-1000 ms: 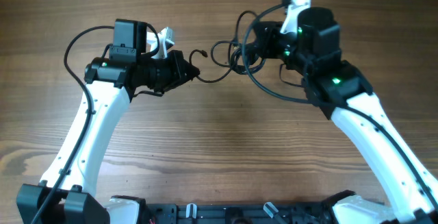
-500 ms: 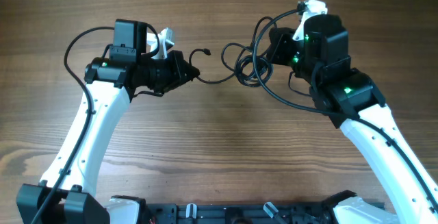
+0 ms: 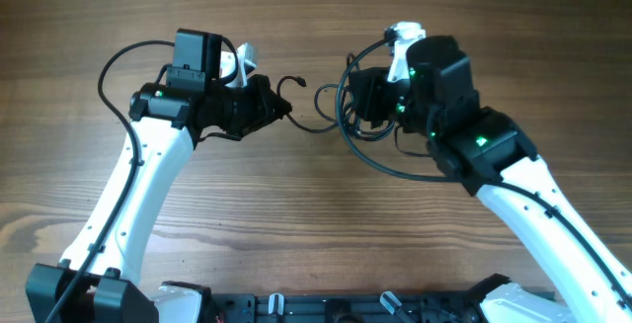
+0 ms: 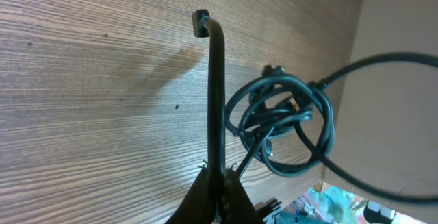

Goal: Untangle cables

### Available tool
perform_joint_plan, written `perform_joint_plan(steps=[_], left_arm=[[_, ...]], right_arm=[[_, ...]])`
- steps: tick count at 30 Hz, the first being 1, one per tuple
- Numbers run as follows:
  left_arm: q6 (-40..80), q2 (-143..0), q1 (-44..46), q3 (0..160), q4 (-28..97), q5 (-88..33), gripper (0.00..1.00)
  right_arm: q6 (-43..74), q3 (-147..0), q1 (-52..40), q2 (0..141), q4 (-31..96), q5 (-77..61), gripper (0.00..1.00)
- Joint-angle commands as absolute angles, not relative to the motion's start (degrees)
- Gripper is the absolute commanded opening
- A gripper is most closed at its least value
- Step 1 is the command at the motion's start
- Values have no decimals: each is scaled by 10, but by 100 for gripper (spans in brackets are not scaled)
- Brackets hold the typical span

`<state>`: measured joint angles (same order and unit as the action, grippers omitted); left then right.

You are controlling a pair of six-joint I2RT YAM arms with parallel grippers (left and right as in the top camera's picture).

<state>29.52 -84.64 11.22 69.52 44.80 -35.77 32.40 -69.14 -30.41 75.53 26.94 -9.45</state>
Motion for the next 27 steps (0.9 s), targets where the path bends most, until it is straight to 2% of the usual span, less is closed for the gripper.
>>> perform_joint_plan(steps=[1,8,13,18,22,27], left_arm=[[318,-843,115,703,444,-344,5],[322,-843,115,703,422,-350,6],[322,-843,115,703,402,-344,8],[322,-845,115,703,403,-342,8],[322,-845,115,703,403,-341,7],[322,-845,115,703,418,-309,6]], right_arm=[[376,-710,-331,766,239,-87,5],[426,-710,-391,845,189,-107,5],[420,-711,-396,838,142,-107,5],[368,-731,-372,802,142,22,5],[307,-748,-373,788,135,185,5],[210,-748,-373,784,63,303,5]])
